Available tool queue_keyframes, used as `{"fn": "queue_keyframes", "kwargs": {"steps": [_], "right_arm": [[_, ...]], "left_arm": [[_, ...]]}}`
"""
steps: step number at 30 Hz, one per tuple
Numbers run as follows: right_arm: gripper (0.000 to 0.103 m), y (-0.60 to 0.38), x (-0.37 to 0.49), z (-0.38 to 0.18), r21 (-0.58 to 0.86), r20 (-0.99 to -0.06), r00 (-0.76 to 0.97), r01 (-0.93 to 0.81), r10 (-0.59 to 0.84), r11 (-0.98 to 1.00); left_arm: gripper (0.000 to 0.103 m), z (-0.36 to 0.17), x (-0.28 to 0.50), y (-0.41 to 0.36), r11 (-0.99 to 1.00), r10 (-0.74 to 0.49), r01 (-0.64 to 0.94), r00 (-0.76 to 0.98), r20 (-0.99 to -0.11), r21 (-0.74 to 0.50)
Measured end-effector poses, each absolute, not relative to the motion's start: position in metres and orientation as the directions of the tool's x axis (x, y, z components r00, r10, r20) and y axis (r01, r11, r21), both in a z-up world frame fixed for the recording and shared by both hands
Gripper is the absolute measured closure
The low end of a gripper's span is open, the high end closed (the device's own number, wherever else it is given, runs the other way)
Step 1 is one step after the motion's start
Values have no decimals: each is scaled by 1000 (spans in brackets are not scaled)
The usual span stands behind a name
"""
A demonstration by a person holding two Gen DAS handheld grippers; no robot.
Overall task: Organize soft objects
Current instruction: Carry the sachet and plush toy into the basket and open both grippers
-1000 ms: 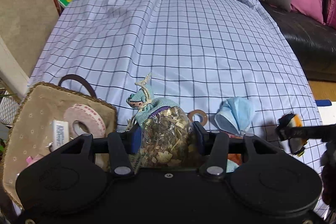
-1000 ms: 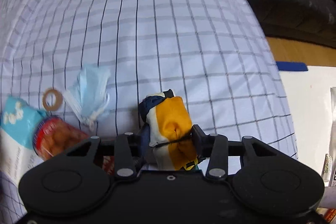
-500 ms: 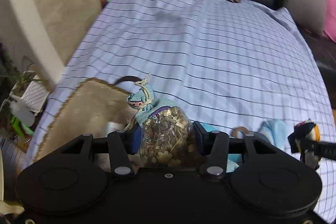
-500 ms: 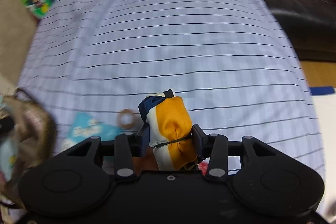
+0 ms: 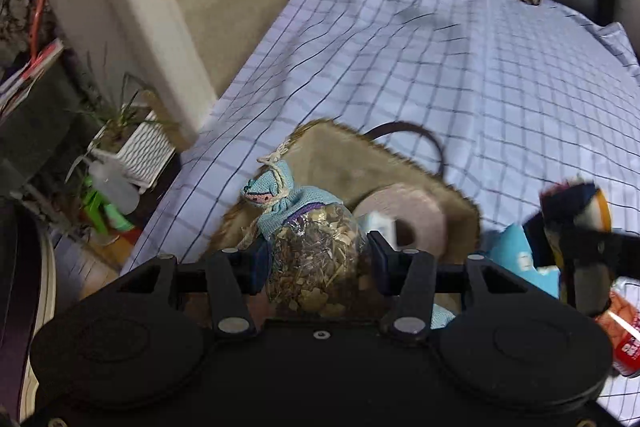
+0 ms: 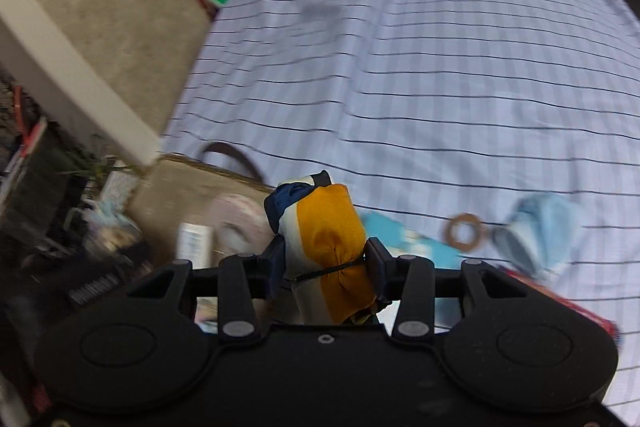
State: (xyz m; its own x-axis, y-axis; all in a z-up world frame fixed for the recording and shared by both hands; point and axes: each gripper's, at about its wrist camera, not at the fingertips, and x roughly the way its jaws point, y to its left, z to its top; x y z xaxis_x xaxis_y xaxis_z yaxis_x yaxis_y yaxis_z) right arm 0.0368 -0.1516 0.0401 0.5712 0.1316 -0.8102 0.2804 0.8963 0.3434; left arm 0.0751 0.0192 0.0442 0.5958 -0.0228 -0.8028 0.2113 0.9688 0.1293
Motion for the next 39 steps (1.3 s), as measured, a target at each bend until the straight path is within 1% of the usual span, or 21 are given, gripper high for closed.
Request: {"fn": "queue_keyframes", "kwargs": {"steps": [4, 7, 9, 10, 11, 16, 23, 27, 32, 39], "right_arm": [[60, -120, 58, 44, 382, -790, 587, 243, 178, 892], [59, -100, 71, 44, 394, -774, 600, 204, 204, 896], [56, -91, 77, 45, 414, -754, 617, 179, 226, 893], [50, -86, 79, 46, 417, -747, 625, 178, 225, 891], [48, -83, 80, 47, 414, -743, 632, 174, 221, 893], [48, -79, 80, 47, 357, -745, 646, 171, 169, 918], [48, -104, 68, 42, 325, -771, 627, 235, 113, 916], [48, -114, 61, 35, 282, -806, 588, 279, 69, 918], [44, -133, 48, 29, 227, -835, 550, 324, 12, 918], [40, -178, 22, 27, 156, -853, 516, 397, -79, 905]], "left_arm": [[54, 38, 80, 35, 973, -1, 188, 579, -816, 132], [49, 36, 84, 42, 975, 9, 175, 573, -819, 134], [29, 36, 85, 47, 978, 15, 162, 577, -816, 132], [28, 37, 85, 49, 979, 17, 156, 583, -812, 132], [28, 39, 85, 50, 980, 25, 144, 594, -804, 137], [28, 44, 80, 50, 972, 83, 113, 654, -752, 206], [28, 45, 82, 47, 971, 55, 145, 643, -764, 191], [28, 43, 80, 42, 968, 57, 151, 642, -765, 198], [28, 40, 78, 31, 965, 46, 172, 631, -774, 198], [28, 39, 66, 4, 950, 2, 241, 631, -776, 198]]}}
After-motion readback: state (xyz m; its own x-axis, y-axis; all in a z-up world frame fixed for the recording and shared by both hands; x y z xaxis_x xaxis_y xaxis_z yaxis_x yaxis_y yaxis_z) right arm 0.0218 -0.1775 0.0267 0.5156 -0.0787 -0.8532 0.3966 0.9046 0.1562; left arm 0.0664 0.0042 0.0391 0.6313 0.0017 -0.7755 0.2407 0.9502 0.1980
